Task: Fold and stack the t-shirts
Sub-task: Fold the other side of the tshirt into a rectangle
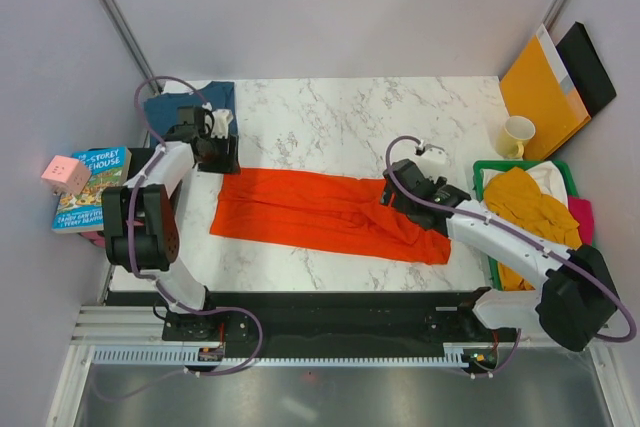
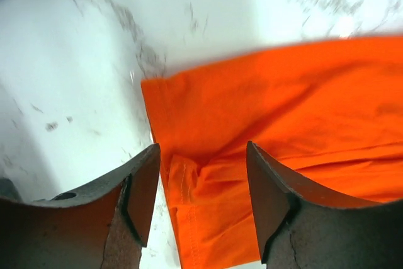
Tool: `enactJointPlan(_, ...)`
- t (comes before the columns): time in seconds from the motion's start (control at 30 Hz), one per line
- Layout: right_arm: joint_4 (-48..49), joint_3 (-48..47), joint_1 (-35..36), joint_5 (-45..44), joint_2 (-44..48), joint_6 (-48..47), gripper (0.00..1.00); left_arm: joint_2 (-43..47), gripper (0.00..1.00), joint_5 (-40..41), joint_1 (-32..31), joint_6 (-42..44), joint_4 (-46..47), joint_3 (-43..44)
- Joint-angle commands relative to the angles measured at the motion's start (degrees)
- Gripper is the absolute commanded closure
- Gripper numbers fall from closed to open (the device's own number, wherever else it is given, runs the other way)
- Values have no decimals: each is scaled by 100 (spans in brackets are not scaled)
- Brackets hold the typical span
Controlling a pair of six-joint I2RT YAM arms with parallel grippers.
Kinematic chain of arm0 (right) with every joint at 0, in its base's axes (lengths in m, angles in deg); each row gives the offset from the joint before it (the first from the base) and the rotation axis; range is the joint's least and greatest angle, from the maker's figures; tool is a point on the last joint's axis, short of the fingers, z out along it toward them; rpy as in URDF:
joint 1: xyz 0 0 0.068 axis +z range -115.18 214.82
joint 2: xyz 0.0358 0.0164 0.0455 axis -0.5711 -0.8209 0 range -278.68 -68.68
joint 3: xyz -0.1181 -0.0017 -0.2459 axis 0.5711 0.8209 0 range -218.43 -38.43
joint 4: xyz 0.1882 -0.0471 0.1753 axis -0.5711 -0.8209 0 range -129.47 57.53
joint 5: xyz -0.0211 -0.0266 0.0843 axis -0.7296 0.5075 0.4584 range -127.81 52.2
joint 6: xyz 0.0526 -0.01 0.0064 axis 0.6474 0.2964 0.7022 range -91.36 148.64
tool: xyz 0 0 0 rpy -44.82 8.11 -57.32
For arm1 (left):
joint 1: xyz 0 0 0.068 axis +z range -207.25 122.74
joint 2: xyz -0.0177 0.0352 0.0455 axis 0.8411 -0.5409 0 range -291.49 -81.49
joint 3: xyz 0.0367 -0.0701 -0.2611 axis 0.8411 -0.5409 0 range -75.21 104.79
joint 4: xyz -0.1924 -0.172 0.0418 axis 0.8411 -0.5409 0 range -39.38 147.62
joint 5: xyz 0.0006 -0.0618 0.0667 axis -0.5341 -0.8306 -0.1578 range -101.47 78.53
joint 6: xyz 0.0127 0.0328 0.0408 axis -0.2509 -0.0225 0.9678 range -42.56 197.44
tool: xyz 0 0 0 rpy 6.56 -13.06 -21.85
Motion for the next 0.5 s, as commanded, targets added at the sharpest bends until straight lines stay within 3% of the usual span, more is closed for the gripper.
enactJointPlan(0.0, 634, -435, 24, -80, -520, -527, 19, -14, 37, -403, 20, -446, 135, 579)
enactJointPlan(0.03, 809, -479, 24, -62, -653, -581, 27, -128, 40, -499, 11, -508, 135, 640)
enactJointPlan(0.07, 880, -523, -20, -70, -802, -625, 46, -417, 44, -492, -6, -604, 118, 754)
enactJointPlan(0.1, 916, -654, -46, -71, -1117, -695, 83, -576, 56, -439, -67, -649, 100, 816)
enactJointPlan(0.13, 951, -733, -73, -88, -1294, -739, 95, -734, 65, -343, -112, -658, 30, 895)
enactJointPlan(0.2, 986, -970, -125, -44, -1698, -827, 100, -1138, 84, -377, -147, -518, -224, 1124)
enactJointPlan(0.3, 1170, -1042, -178, -71, -1919, -915, 93, -1281, 85, -351, -384, -412, -278, 1168)
enactJointPlan(0.47, 1355, -1042, -249, -45, -2087, -942, 90, -1334, 84, -360, -402, -377, -287, 1107)
